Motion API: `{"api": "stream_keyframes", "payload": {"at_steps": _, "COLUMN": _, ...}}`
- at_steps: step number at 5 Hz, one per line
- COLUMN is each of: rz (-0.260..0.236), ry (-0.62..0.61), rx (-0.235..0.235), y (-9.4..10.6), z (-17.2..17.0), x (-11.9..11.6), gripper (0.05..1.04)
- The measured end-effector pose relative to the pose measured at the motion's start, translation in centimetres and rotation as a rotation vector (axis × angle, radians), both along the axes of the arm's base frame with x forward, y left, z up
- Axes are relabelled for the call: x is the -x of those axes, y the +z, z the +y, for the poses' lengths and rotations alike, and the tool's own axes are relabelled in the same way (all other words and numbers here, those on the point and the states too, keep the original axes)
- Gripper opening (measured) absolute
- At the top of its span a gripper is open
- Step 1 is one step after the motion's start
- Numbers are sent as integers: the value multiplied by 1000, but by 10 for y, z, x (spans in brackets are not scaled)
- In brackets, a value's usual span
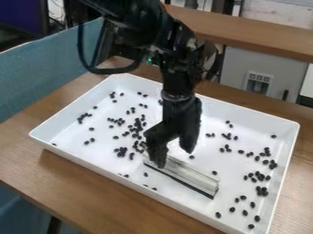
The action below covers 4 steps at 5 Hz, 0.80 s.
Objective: Sweep into pile
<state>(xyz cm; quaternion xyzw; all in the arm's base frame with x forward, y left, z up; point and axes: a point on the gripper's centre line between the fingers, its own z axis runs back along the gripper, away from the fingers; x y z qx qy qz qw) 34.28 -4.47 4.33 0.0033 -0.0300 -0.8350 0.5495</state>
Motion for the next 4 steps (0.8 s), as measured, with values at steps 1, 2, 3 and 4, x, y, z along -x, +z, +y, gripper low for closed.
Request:
{"api": "stream_keyframes", "payload": {"at_steps": 1, "rz": 24, "ry": -10, "rx": -54, "y": -10, "z": 0, "x": 2, "gripper": 1000}}
{"api": "stream_keyframes", "payload": {"at_steps": 2, "rz": 11, "ry": -2, "rx": -54, "y": -12, "z": -7, "x": 2, "gripper": 1000}}
{"api": "stream_keyframes", "payload": {"at_steps": 3, "rz": 12, "ry": 26, "rx": -80, "y": -20, "z": -6, "x": 2, "gripper": 972}}
{"api": "stream_keyframes", "payload": {"at_steps": 4, "rz": -1, "ry": 74, "rx": -139, "y": -32, "z": -14, "x": 2, "gripper": 693}}
